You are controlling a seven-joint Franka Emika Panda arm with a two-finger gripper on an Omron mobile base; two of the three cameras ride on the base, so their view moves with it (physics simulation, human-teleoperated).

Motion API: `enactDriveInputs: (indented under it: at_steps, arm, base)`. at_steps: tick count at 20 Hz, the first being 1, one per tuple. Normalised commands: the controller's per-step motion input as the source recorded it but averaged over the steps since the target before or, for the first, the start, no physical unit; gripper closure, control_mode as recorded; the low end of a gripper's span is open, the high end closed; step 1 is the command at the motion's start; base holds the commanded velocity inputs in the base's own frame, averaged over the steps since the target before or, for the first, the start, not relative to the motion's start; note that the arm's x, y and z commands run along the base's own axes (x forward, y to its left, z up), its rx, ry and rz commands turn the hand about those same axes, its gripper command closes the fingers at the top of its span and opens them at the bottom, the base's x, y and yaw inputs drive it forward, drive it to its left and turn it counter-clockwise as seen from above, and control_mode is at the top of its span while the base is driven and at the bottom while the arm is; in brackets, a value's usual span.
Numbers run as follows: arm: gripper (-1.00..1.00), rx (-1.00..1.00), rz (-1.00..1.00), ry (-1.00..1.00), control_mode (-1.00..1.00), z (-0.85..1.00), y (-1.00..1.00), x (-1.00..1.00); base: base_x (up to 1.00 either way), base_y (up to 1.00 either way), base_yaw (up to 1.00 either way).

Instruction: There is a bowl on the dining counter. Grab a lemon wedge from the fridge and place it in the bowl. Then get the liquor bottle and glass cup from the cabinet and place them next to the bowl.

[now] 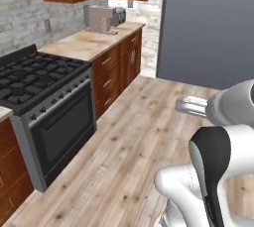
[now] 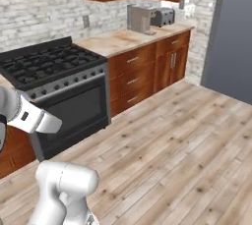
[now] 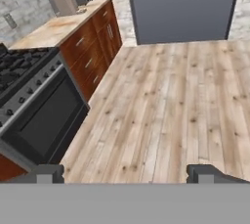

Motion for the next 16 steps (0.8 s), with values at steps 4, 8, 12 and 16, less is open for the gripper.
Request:
enactDriveInputs:
  at_steps: [4,8,12,16]
  arm:
    - [-1.00,0.00,0.00,0.00,1.00,0.00,0.00,0.00]
    - [-1.00,0.00,0.00,0.00,1.00,0.00,0.00,0.00]
    - [-1.00,0.00,0.00,0.00,1.00,0.00,0.00,0.00]
    - [-1.00,0.00,0.00,0.00,1.00,0.00,0.00,0.00]
  base:
    - [1.00,-0.06,0.29]
    - [1.00,-0.16,0.32]
    - [1.00,-0.29,0.33]
    - [1.00,-0.33,0.34]
